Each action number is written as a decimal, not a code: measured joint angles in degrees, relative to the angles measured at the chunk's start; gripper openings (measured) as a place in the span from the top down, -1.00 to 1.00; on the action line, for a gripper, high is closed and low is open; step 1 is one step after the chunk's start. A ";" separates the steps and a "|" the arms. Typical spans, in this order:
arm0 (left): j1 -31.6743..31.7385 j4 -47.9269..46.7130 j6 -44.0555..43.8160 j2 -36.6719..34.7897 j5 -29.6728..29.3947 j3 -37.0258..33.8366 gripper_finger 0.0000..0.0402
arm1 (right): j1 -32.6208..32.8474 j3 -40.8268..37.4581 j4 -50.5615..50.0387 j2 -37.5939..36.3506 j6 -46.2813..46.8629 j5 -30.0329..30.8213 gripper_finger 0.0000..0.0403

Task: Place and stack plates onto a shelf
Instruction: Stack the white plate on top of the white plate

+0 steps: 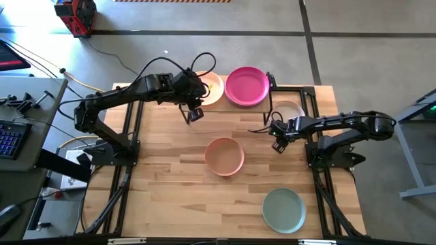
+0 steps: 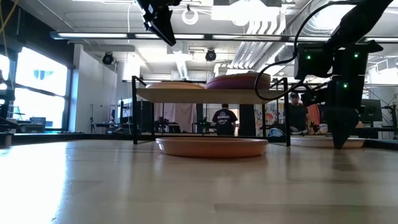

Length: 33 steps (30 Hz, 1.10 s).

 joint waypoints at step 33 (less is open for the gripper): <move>0.00 -0.07 0.04 0.00 0.00 -0.02 0.57 | -2.57 4.91 -3.36 0.02 4.30 -12.51 0.38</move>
